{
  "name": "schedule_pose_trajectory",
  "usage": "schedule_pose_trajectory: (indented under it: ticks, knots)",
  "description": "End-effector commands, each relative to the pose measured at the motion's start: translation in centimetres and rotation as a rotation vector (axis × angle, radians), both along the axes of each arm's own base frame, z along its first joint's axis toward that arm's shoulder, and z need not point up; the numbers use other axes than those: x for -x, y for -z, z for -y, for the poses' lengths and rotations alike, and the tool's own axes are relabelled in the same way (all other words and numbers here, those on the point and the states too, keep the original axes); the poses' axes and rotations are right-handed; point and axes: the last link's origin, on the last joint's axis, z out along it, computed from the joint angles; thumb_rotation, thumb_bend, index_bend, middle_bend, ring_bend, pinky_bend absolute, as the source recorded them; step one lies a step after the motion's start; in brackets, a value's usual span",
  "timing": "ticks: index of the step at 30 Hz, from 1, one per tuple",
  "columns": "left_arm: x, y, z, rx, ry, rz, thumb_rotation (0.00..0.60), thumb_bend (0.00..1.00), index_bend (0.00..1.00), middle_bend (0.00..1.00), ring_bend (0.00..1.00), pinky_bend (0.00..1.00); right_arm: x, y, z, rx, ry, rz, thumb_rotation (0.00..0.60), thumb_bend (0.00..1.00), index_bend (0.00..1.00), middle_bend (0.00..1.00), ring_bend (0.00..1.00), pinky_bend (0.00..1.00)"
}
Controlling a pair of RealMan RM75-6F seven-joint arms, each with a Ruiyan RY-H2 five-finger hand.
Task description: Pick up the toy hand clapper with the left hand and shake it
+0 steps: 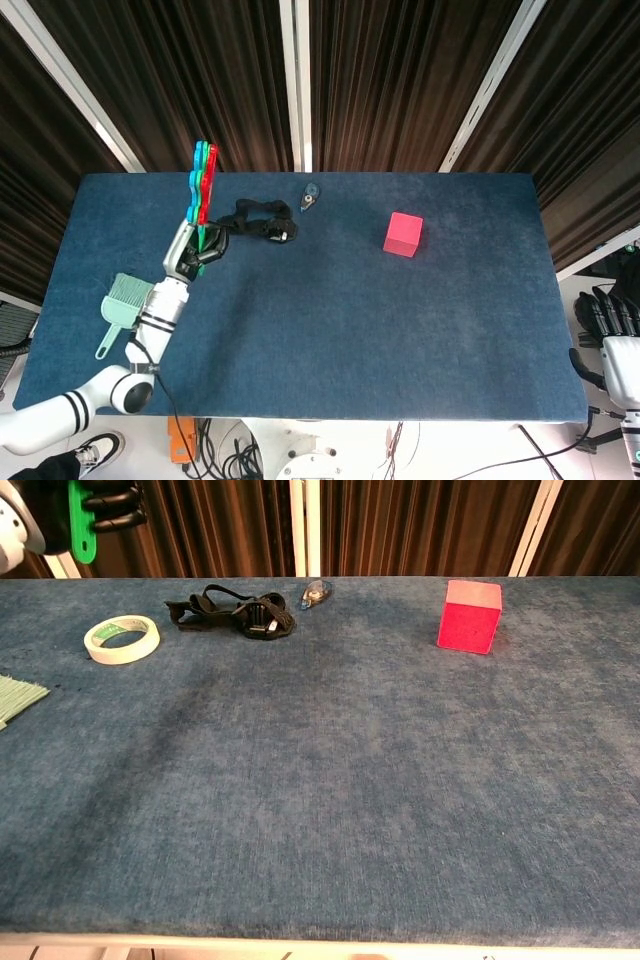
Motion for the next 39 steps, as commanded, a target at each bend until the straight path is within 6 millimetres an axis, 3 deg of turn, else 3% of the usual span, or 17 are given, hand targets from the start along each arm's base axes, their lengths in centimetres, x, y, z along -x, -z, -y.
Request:
schedule_pose_trajectory:
  ticks: [1,4,7,13,18,21,25,29,32,36,39]
  knots:
    - [1.8,-0.7,0.6,-0.249,0.378,-0.867,0.600,0.80,1.00,1.00,1.00,1.00,-0.1,0.1,0.0,-0.004,0.001,-0.002,0.600,0.26,0.00,0.00,0.00,0.00]
    - [2.4,0.6,0.9,-0.297,0.521,-1.169,0.600,0.79,1.00,1.00,1.00,1.00,-0.2,0.0,0.0,-0.005,-0.002,-0.008,0.600,0.26,0.00,0.00,0.00,0.00]
    - [2.5,1.2,1.0,-0.368,0.599,-1.346,0.600,0.79,1.00,1.00,1.00,1.00,-0.2,0.1,0.0,-0.005,0.002,-0.006,0.600,0.26,0.00,0.00,0.00,0.00]
    - [2.4,1.9,1.1,-0.432,0.629,-1.464,0.600,0.79,1.00,1.00,1.00,1.00,-0.1,0.2,0.1,-0.010,0.002,-0.005,0.600,0.26,0.00,0.00,0.00,0.00]
    - [1.5,2.0,1.3,-0.278,0.496,-1.189,0.600,0.78,1.00,1.00,1.00,1.00,0.1,0.0,0.0,-0.004,0.007,-0.003,0.600,0.26,0.00,0.00,0.00,0.00]
    - [0.3,1.2,1.4,-0.141,0.357,-0.830,0.600,0.78,1.00,1.00,1.00,1.00,0.2,0.0,0.0,-0.004,0.010,-0.001,0.600,0.26,0.00,0.00,0.00,0.00]
    - [-1.3,-1.4,0.8,0.031,0.128,-0.169,0.600,0.78,1.00,1.00,1.00,1.00,0.2,0.0,0.0,-0.008,0.011,0.003,0.600,0.26,0.00,0.00,0.00,0.00]
    - [-1.1,-3.9,-0.2,0.143,-0.027,0.271,0.600,0.78,1.00,1.00,1.00,1.00,0.2,0.1,0.0,-0.009,0.011,0.003,0.600,0.26,0.00,0.00,0.00,0.00]
    - [-0.5,-4.7,-0.5,0.161,-0.052,0.318,0.600,0.79,1.00,1.00,1.00,1.00,0.2,0.1,0.1,-0.012,0.010,0.002,0.600,0.26,0.00,0.00,0.00,0.00]
    - [-0.1,-3.9,-0.1,0.112,0.010,0.123,0.600,0.79,1.00,1.00,1.00,1.00,0.1,0.3,0.2,-0.020,0.010,0.001,0.600,0.27,0.00,0.00,0.00,0.00]
    - [0.2,-2.8,0.2,0.009,0.110,-0.161,0.600,0.80,1.00,1.00,1.00,1.00,0.0,0.5,0.3,-0.025,0.005,0.000,0.600,0.27,0.00,0.00,0.00,0.00]
